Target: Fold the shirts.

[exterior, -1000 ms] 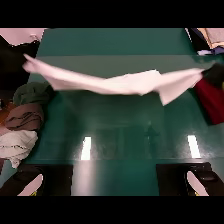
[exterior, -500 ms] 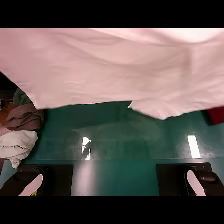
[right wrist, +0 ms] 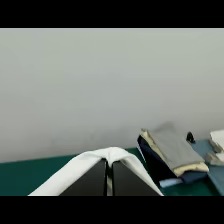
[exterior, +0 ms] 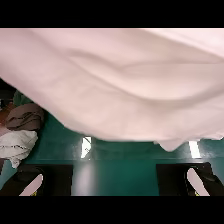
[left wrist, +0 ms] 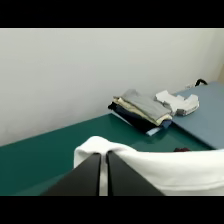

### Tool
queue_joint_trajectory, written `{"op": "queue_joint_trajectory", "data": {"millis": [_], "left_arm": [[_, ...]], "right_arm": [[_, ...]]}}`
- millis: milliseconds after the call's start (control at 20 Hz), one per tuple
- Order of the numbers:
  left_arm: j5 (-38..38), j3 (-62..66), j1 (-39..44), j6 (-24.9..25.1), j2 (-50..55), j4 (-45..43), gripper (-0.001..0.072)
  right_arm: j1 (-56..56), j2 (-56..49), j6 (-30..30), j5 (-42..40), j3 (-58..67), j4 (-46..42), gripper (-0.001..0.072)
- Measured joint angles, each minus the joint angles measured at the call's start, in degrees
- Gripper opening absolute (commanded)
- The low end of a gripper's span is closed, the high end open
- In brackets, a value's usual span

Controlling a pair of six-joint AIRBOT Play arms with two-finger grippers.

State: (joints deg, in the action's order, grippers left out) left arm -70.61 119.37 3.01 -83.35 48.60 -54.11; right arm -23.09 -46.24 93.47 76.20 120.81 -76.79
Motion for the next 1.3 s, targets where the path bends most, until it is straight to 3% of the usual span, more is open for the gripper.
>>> {"op": "queue_joint_trajectory", "data": {"millis": [250,450,800,1100,1300], "left_arm": [[-3.28,-16.26,-0.02,0.31,2.34,-7.48,0.0033],[0.94,-30.14,-0.02,2.12,7.28,-11.13,0.0033],[14.99,-39.04,-0.09,5.16,20.5,-15.39,0.0033],[26.49,-40.0,-0.09,6.58,28.39,-19.32,0.0033],[32.24,-40.15,-0.04,6.75,31.04,-22.6,0.0033]], "right_arm": [[-0.09,-10.1,-0.11,9.68,-4.66,6.95,0.0019],[9.16,-17.44,-0.13,11.15,-14.29,1.99,0.0019],[21.94,-29.29,-0.11,-5.18,-27.3,-7.15,0.002],[21.81,-36.61,0.48,-18.84,-30.38,-8.5,0.002],[19.61,-39.87,2.05,-22.82,-30.8,-8.59,0.002]]}}
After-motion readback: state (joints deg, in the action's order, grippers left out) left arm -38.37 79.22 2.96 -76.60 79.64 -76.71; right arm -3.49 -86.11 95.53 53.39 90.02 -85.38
